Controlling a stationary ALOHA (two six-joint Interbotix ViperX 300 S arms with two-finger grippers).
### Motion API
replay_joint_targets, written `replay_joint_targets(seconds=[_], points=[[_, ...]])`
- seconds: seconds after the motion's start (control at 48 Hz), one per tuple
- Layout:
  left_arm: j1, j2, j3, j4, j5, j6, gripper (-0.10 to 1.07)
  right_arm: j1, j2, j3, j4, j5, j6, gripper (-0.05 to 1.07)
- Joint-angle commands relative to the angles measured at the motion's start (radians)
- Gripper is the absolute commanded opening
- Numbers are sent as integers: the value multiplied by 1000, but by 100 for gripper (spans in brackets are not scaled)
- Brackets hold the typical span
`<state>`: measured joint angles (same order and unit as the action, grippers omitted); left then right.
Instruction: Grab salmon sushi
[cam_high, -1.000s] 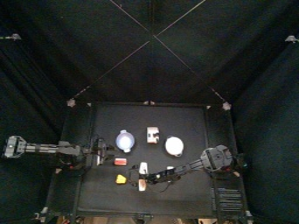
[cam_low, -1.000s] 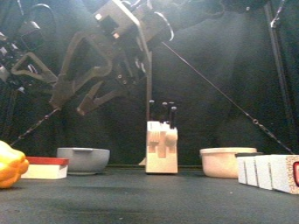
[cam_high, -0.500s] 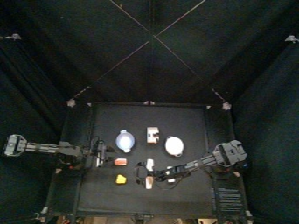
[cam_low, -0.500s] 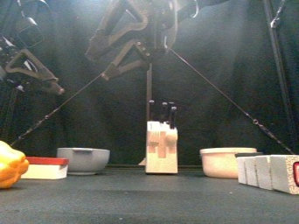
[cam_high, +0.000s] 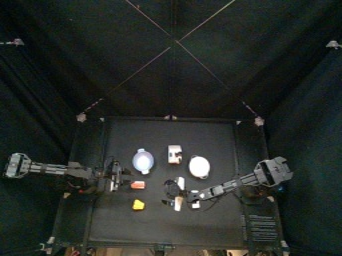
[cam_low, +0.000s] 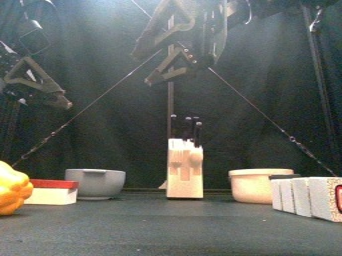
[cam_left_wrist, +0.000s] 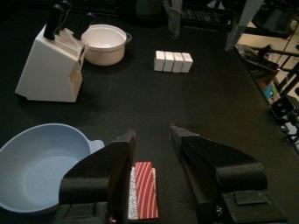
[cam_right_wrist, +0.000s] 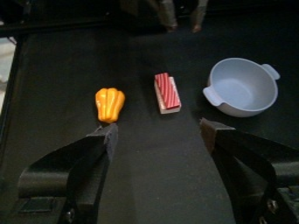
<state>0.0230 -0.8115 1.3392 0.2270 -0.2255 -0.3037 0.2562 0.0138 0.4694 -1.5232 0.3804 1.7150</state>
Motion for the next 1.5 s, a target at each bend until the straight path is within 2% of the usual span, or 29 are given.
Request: replay_joint_targets(seconds=[0.0,0.104,0.292,0.542,0.958,1.208,1.333,1.479], points=[[-3,3,-8,0,-9,0,78,-5,-66,14,-81,26,86,104],[-2,3,-6,0,-9,0,78,-9,-98,51,-130,46,166,104],[-2,3,-3,2,-9,0,78,-25,-141,123,-140,58,250,104],[-3,3,0,0,-9,0,78,-37,-227,216,-118,97,253,104],[-3,6,-3,6,-6,3,78,-91,-479,403,-101,127,253,104],[-20,46,-17,2,0,-5,78,-87,-560,463,-107,127,249,104],[-75,80,-67,-28,63,-3,78,-83,-580,489,-89,127,252,104],[-132,133,-153,-60,230,-9,78,-80,-592,489,-86,132,249,104]])
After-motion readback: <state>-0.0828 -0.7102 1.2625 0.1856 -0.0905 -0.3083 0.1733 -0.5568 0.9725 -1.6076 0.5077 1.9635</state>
